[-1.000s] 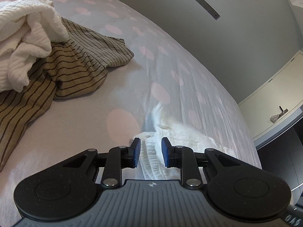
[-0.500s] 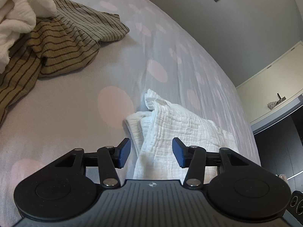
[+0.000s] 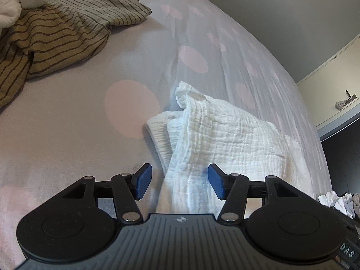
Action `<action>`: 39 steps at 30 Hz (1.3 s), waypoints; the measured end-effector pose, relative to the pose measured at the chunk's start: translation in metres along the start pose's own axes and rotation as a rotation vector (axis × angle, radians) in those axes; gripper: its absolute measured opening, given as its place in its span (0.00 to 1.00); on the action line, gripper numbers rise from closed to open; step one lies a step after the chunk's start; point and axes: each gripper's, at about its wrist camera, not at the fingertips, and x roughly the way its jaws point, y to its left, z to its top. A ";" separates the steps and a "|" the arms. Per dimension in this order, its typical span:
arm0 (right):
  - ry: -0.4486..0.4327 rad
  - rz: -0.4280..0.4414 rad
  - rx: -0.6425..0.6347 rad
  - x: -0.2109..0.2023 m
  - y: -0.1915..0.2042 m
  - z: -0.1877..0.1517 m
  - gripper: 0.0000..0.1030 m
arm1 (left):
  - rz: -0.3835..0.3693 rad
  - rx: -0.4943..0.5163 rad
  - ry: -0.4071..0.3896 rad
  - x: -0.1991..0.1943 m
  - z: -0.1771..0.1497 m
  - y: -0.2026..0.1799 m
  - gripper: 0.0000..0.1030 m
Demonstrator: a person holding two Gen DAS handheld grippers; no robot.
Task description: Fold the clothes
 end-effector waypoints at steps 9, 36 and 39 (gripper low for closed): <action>0.030 -0.104 0.011 0.030 -0.040 0.000 0.26 | 0.004 0.116 -0.026 0.013 -0.006 -0.010 0.66; 0.067 -0.318 0.131 -0.058 -0.190 -0.008 0.44 | -0.072 0.367 -0.084 -0.058 0.041 -0.162 0.12; 0.076 -0.344 0.106 -0.067 -0.202 -0.015 0.44 | -0.131 0.405 -0.066 -0.054 0.042 -0.205 0.12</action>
